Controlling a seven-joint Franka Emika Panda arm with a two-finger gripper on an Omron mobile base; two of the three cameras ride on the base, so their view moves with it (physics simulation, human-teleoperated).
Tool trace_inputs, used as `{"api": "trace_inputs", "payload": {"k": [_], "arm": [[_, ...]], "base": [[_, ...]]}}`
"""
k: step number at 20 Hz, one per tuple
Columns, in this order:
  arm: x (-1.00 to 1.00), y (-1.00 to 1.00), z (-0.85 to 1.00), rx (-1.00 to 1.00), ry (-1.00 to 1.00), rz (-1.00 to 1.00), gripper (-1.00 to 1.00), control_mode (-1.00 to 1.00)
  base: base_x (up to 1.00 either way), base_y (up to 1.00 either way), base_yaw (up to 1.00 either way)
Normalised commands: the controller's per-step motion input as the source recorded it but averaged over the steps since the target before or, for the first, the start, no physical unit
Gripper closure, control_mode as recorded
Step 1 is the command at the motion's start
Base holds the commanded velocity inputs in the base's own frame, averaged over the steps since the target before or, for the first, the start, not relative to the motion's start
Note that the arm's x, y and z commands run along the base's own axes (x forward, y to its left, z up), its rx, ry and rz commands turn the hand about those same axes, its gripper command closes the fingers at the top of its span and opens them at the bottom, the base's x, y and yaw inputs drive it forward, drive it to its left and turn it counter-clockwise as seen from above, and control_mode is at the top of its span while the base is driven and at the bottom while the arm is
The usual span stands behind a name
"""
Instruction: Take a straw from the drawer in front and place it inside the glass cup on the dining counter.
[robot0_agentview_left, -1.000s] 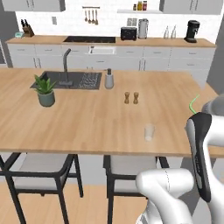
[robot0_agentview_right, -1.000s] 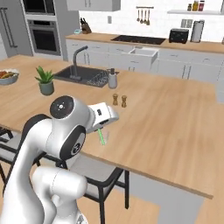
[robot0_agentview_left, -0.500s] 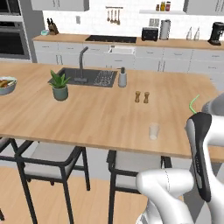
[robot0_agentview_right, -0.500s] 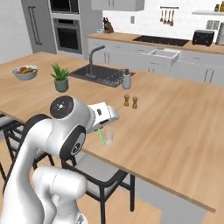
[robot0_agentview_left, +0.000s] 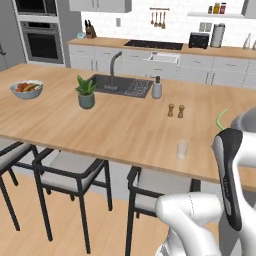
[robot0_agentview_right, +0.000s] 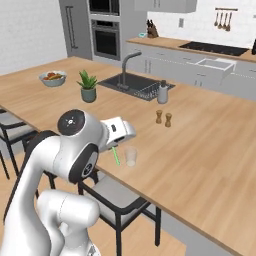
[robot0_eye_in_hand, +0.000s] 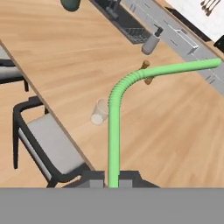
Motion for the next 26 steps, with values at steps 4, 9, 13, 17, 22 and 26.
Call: {"api": "trace_inputs", "payload": {"k": [4, 9, 13, 17, 22, 26], "arm": [[0.00, 0.00, 0.00, 0.00, 0.00, 0.00, 1.00, 1.00], [0.22, -0.04, 0.29, 0.03, -0.14, 0.12, 1.00, -1.00], [0.21, 0.00, 0.41, 0.10, -0.14, 0.20, 1.00, -1.00], [0.22, 0.00, 0.17, 0.15, -0.05, 0.18, 1.00, -1.00], [0.34, 0.00, 0.00, 0.14, 0.00, 0.17, 1.00, -1.00], [0.30, 0.04, -0.01, 0.11, 0.00, 0.19, 1.00, -1.00]], "base": [[0.15, -0.23, 0.08], [0.00, 0.00, 0.00], [0.00, 0.00, 0.00], [0.00, 0.00, 0.00], [0.00, 0.00, 0.00], [0.00, 0.00, 0.00]]}}
